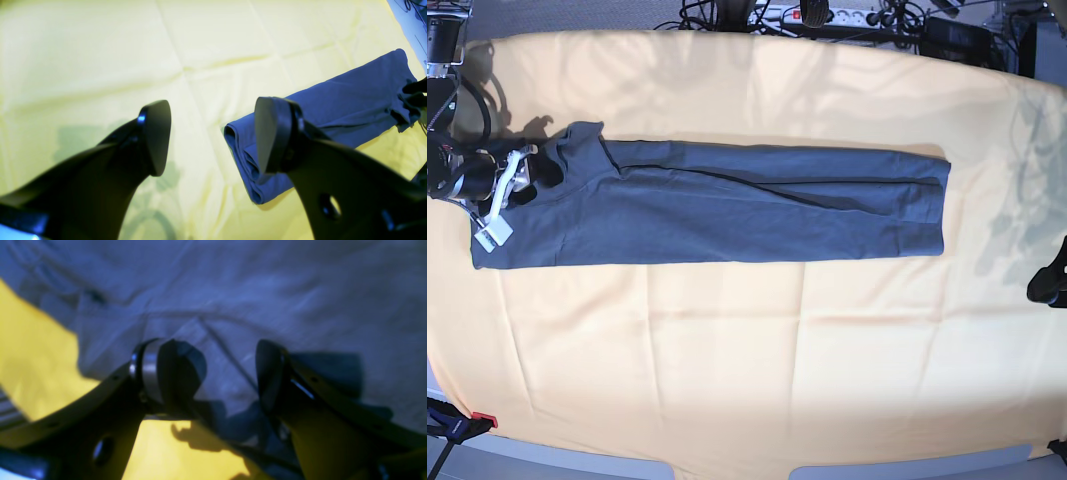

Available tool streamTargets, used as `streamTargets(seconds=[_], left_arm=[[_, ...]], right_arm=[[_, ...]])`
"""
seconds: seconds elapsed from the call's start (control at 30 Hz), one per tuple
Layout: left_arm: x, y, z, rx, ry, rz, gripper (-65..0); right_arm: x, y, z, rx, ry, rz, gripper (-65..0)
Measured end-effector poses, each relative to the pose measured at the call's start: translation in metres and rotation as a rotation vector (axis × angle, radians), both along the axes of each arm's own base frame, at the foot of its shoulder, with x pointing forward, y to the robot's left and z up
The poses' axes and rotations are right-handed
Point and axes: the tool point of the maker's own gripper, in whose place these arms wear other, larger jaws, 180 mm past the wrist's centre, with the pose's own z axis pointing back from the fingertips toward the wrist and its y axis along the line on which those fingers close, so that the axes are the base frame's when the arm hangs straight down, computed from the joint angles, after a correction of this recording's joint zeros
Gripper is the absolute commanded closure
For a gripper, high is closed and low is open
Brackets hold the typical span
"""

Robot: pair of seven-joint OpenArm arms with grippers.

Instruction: Fold the T-shirt properly

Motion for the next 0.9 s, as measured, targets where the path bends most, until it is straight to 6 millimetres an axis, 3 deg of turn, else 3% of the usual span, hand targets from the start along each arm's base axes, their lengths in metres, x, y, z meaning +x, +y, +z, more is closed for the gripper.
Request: streamTargets(seconds=[0.07, 0.13, 0.3, 0.7, 0.9], left_arm=[[0.0, 0.0, 0.0, 0.0, 0.0, 0.0, -41.1], [0.0, 0.0, 0.0, 0.0, 0.0, 0.0, -41.1], [0.0, 0.0, 0.0, -0.001, 0.0, -0.001, -41.1], [-0.002, 0.0, -0.002, 0.004, 0.014, -0.007, -41.1], [-0.008, 0.0, -0.013, 0.004, 0.048, -0.008, -41.1]], right_arm=[[0.0, 0.001, 0.001, 0.009, 0.001, 0.002, -38.9], [0.0, 0.001, 0.001, 0.009, 0.001, 0.002, -32.9], [0.0, 0.0, 0.0, 0.002, -0.002, 0.0, 0.0], [0.015, 0.005, 0.011, 0.053, -0.087, -0.028, 0.0], [0.036, -0.001, 0.023, 0.042, -0.218, -0.071, 0.0]])
